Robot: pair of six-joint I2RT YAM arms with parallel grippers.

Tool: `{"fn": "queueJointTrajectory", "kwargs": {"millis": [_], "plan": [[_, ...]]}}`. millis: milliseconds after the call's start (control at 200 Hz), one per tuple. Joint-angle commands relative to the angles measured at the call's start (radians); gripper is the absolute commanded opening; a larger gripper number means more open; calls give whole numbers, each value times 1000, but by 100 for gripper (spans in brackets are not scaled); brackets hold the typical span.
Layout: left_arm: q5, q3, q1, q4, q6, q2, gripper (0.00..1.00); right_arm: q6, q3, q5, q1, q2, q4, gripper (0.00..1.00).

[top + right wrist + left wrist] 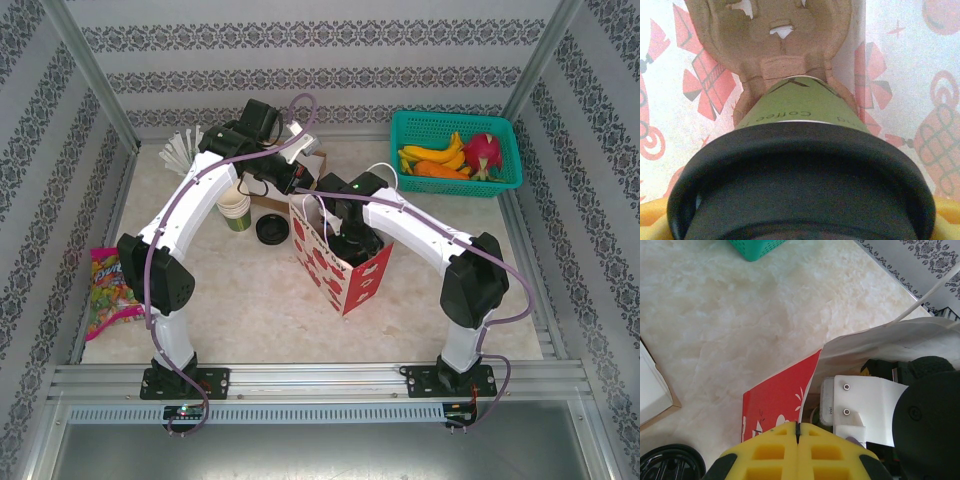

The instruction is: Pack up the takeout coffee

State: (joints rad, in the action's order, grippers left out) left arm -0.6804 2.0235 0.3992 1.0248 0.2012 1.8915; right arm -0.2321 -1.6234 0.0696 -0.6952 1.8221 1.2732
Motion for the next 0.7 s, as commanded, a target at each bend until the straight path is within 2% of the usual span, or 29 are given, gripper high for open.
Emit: {"fn": "queueJointTrajectory", "kwargs": {"millis": [0, 694], "plan": [[-4, -9, 2, -8, -15, -36, 0, -6, 48, -8, 15, 30, -41, 60], [-14, -29, 1, -32, -46, -51, 0, 11, 54, -2, 16, 32, -70, 60]]}}
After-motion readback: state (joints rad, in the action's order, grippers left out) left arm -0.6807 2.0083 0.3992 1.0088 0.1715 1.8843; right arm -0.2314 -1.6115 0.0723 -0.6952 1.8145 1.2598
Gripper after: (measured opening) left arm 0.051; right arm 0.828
